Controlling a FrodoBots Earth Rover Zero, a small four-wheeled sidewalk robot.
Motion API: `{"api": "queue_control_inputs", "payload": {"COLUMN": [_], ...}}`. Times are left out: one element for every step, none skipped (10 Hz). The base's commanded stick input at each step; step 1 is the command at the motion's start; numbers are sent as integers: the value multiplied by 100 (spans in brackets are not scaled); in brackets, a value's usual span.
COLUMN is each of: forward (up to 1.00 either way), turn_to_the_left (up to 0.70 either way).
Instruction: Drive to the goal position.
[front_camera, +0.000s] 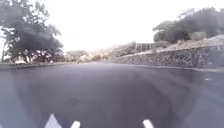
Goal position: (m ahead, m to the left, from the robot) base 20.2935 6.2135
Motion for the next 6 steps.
{"api": "queue_control_inputs", "payload": {"forward": [70,70,70,70,70,70], "turn_to_the_left": [-35,-15,0,0,0,0]}}
